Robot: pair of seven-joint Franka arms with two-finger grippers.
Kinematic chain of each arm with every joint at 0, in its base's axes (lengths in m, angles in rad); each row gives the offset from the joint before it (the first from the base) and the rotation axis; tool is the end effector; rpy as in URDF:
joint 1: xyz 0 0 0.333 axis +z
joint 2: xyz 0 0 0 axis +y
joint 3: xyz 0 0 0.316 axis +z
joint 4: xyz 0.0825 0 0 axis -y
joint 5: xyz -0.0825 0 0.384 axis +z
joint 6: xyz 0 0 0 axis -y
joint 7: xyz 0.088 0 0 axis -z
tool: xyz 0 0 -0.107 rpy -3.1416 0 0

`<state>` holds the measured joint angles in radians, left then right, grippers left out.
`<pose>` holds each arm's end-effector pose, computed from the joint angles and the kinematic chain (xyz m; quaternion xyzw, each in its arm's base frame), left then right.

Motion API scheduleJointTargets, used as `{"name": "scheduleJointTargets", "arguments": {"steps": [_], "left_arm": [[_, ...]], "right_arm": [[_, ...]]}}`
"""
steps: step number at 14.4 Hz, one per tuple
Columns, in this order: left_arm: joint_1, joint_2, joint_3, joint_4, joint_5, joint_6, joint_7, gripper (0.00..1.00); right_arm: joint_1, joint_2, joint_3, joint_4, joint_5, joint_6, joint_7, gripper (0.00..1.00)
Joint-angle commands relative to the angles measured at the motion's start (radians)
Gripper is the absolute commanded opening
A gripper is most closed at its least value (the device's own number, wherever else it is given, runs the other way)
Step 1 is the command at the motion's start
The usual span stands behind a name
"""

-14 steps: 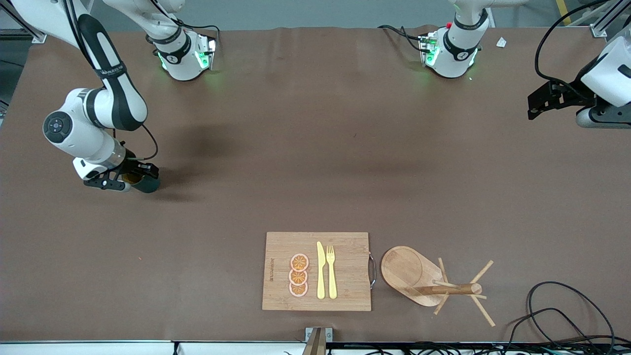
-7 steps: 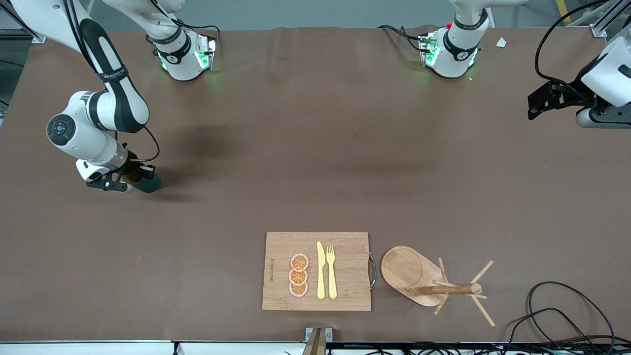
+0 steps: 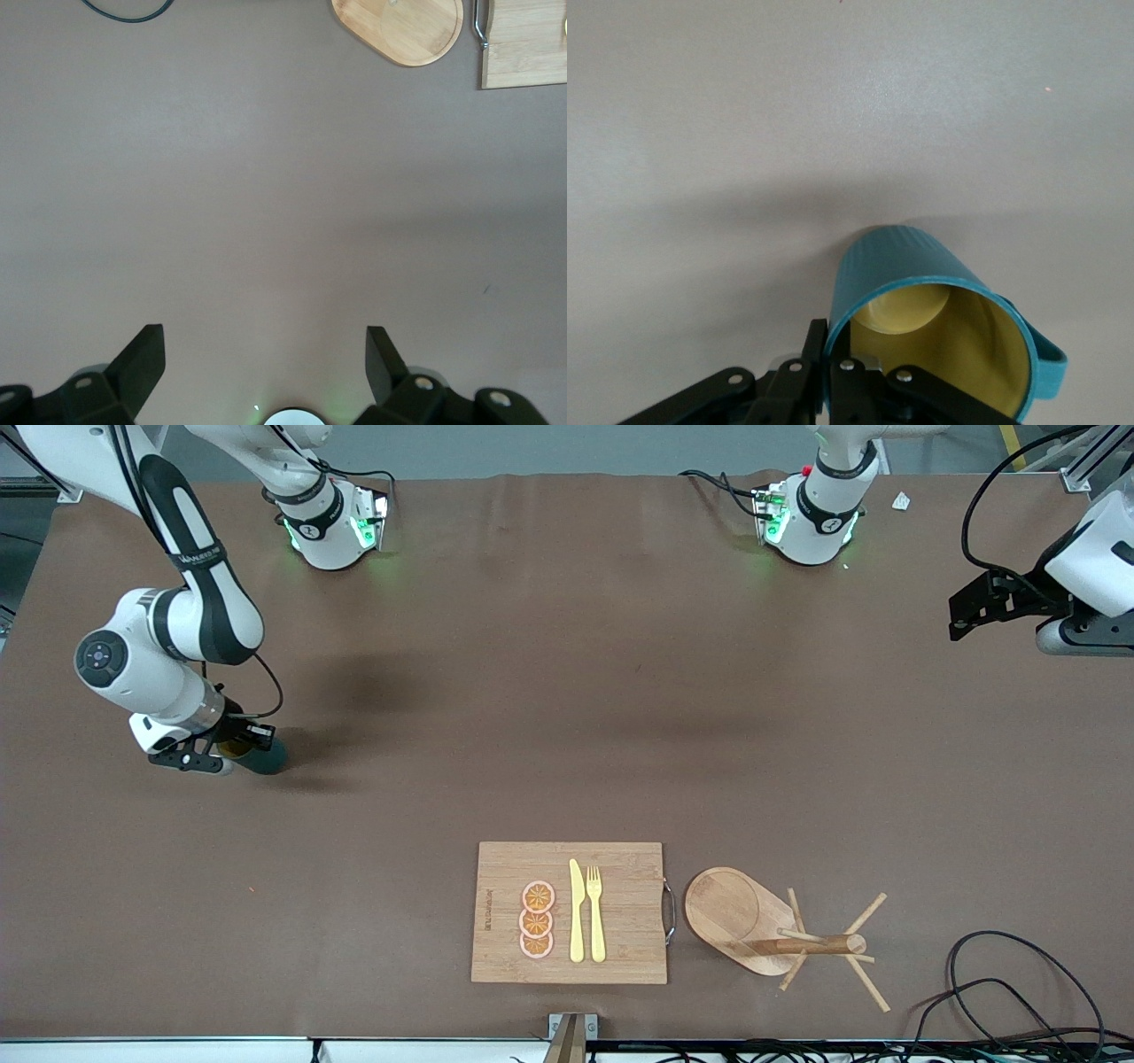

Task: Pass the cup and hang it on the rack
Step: 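Lift the teal cup and carry it toward the table middle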

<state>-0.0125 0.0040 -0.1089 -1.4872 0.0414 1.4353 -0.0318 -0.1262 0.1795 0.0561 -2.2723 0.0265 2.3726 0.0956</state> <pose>0.5385 -0.0606 0.6498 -0.9985 0.0425 0.0263 0.0224 0.5236 -0.0363 0.2720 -0.9948 0.0928 0.0397 0.0133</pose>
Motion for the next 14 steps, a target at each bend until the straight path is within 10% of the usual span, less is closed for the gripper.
{"name": "scheduleJointTargets", "arguments": {"steps": [1,9,14], "left_arm": [[0.000,-0.012,0.003,-0.010,0.003,0.010,0.003,1.00],[-0.009,0.005,0.000,-0.007,-0.009,0.028,-0.004,1.00],[-0.018,0.031,-0.003,-0.007,-0.009,0.050,-0.013,1.00]], "right_arm": [[0.040,-0.038,0.010,0.143,0.016,-0.240,0.126,0.00],[0.466,-0.066,0.010,0.273,0.075,-0.313,0.879,0.00],[0.718,0.098,0.008,0.529,0.135,-0.314,1.223,0.00]]}}
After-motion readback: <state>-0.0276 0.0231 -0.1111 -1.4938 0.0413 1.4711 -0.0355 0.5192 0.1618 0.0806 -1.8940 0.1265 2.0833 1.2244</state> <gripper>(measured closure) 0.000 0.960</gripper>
